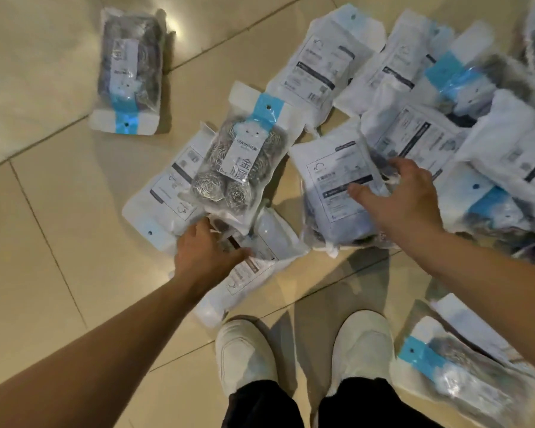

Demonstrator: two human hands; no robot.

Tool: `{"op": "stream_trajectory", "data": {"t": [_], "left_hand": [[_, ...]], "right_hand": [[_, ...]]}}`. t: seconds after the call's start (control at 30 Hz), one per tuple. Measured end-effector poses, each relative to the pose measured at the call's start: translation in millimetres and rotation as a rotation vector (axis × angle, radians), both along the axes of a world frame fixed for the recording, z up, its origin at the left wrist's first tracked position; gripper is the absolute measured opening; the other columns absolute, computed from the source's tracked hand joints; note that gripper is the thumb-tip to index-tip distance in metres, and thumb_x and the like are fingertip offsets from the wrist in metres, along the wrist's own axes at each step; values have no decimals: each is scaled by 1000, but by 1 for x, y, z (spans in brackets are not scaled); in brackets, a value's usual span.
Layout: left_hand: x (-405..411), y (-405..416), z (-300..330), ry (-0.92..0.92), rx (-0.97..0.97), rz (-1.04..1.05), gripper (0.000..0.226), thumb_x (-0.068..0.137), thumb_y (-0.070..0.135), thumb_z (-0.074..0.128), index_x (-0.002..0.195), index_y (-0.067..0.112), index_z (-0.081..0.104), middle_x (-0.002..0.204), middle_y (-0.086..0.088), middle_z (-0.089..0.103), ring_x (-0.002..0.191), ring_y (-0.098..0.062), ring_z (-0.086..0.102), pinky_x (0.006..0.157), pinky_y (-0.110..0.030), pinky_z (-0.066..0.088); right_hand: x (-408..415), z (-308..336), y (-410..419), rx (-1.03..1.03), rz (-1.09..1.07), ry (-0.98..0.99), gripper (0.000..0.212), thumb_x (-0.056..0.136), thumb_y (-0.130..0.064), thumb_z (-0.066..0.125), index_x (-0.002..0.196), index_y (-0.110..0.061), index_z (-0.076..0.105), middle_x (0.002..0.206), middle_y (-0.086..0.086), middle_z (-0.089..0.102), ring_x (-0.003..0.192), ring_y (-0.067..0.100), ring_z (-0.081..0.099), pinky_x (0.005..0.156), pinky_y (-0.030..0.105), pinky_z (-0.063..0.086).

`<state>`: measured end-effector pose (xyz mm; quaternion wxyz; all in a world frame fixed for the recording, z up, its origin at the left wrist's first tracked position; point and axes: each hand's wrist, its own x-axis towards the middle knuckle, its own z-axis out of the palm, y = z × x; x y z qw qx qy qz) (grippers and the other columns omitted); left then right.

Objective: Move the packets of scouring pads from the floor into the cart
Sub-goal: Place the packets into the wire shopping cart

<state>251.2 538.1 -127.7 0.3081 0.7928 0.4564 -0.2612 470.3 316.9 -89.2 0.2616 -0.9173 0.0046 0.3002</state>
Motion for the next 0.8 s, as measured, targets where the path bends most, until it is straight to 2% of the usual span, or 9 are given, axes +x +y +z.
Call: {"op": "stream_trajectory", "data": {"t": [0.07, 0.17, 0.27, 0.33, 0.4, 0.5, 0.63, 0.7, 0.8], "left_hand": [[-6, 3, -12, 34, -6, -32, 114, 47, 90, 72, 139, 28, 47, 150, 0, 51, 128, -30, 57, 102, -55, 54], [-10, -1, -19, 58, 19, -82, 112, 51, 84, 77, 142, 27, 47, 159, 1, 36, 138, -31, 48, 107, -57, 50], [-10, -8, -24, 97, 44, -105, 111, 57, 79, 81, 147, 29, 41, 155, -6, 38, 140, -33, 43, 112, -58, 45], [-11, -12, -28, 106, 51, -112, 110, 59, 78, 81, 148, 29, 40, 147, -7, 47, 136, -33, 45, 111, -57, 44], [-13, -13, -29, 110, 66, -116, 107, 61, 79, 80, 147, 29, 42, 139, -6, 52, 131, -31, 48, 109, -55, 45], [-12, -13, -24, 161, 82, -170, 101, 62, 86, 73, 140, 26, 51, 126, -7, 58, 118, -31, 55, 101, -52, 51], [-18, -9, -4, 150, -9, -176, 102, 44, 97, 52, 116, 26, 64, 102, -2, 65, 92, -26, 67, 77, -47, 63], [-20, -12, 19, 143, -40, -208, 97, 48, 94, 55, 113, 23, 66, 100, -2, 65, 91, -26, 66, 74, -46, 64], [-21, -21, 72, 116, -97, -157, 66, 72, 74, 76, 109, 22, 59, 100, -3, 63, 91, -25, 64, 74, -42, 60]], "right_hand": [[4, -16, 3, -25, -23, 20, 97, 73, -60, 87, 152, -20, 46, 147, 13, 50, 136, 35, 51, 116, 51, 45], [4, -30, 8, -17, -40, 44, 105, 63, -69, 86, 151, -29, 46, 142, 4, 60, 130, 29, 59, 111, 52, 50], [4, -40, 12, -32, -60, 64, 110, 52, -74, 84, 145, -26, 49, 136, 0, 66, 125, 27, 63, 108, 49, 52], [6, -46, 14, -21, -83, 82, 100, 60, -63, 90, 142, -22, 50, 133, -1, 67, 123, 24, 64, 104, 38, 52], [8, -46, 17, -12, -118, 126, 85, 72, -47, 93, 140, -18, 52, 127, -2, 68, 115, 19, 63, 93, 29, 48], [9, -40, 19, -3, -160, 175, 74, 71, -42, 95, 132, -15, 64, 124, 1, 73, 112, 23, 69, 92, 32, 55], [-1, -11, 14, 36, -174, 270, 60, 73, -30, 96, 126, -15, 71, 121, 5, 76, 110, 27, 72, 98, 40, 59], [-10, 12, 6, 29, -154, 263, 62, 76, -30, 94, 129, -15, 68, 122, 4, 74, 110, 26, 70, 99, 41, 58], [-26, 55, -12, 53, -194, 286, 65, 75, -31, 95, 131, -19, 63, 122, 1, 73, 109, 25, 70, 99, 44, 59]]}}
